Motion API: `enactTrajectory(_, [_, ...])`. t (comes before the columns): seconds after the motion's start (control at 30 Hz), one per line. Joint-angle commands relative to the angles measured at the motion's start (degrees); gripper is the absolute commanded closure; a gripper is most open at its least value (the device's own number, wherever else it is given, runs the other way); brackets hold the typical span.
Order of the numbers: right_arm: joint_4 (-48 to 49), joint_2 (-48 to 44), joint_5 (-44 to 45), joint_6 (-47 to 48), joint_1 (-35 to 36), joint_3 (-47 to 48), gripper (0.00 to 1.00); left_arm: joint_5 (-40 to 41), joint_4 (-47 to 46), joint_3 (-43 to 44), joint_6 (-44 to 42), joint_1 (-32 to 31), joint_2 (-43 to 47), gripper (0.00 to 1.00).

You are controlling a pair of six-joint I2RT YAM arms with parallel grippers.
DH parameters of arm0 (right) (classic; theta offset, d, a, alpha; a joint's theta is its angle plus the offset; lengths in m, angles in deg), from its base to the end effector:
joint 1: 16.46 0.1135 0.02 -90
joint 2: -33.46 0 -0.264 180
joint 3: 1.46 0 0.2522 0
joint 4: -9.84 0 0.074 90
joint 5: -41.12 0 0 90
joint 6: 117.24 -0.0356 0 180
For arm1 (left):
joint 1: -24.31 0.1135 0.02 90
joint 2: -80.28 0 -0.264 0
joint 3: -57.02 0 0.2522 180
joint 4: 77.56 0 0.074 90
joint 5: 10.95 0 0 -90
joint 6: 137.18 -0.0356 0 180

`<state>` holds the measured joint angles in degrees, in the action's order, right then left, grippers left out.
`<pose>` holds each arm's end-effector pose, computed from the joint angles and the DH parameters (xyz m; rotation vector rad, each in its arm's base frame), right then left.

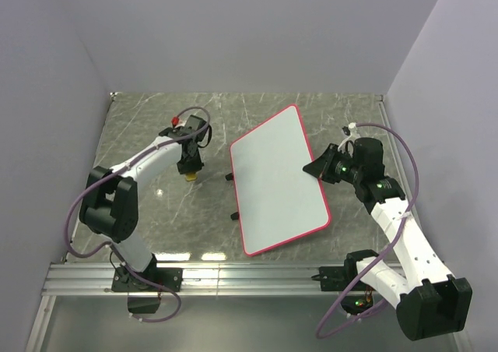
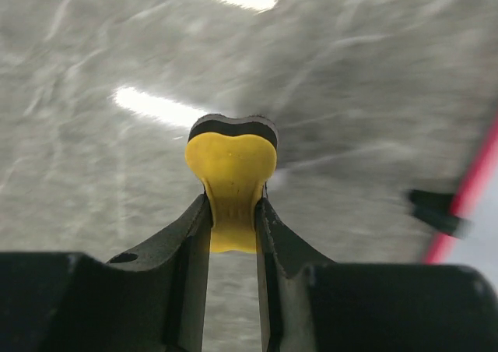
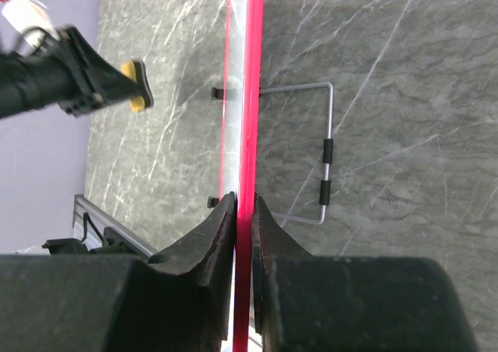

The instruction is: Erase the whiteboard

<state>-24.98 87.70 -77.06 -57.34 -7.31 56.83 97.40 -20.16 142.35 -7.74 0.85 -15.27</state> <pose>0.2025 0.0496 0.2916 0.0894 2.1728 0.9200 0.3116 -0.1230 0.2318 -0.4511 2.6061 0.0914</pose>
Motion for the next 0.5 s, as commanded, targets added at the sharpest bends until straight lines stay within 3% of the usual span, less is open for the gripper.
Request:
enactTrajectory(0.0, [-0.13, -0.89, -0.03, 3.83, 0.70, -1.20, 1.00, 7.92, 4.34, -1.69, 0.28, -0.18, -1.74, 0.99])
enactTrajectory(0.1, [0.05, -0.63, -0.20, 3.74, 0.78, -0.94, 1.00, 6.89, 3.22, -3.27, 0.29, 0.00, -2.89, 0.88])
enactTrajectory(0.13, [-0.03, -0.54, -0.20, 3.83, 0.78, -0.94, 1.00, 6.44, 2.69, -3.63, 0.20, 0.00, -2.98, 0.75])
enactTrajectory(0.33, [-0.21, -1.59, 0.24, 3.83, 0.70, -1.20, 1.00, 3.45, 0.84, -4.86, -0.15, 0.00, -3.33, 0.36])
enactTrajectory(0.47, [0.32, -2.56, -0.38, 3.56, 0.87, -1.90, 0.98, 2.57, 0.39, -5.21, -0.24, 0.00, -3.50, 0.23])
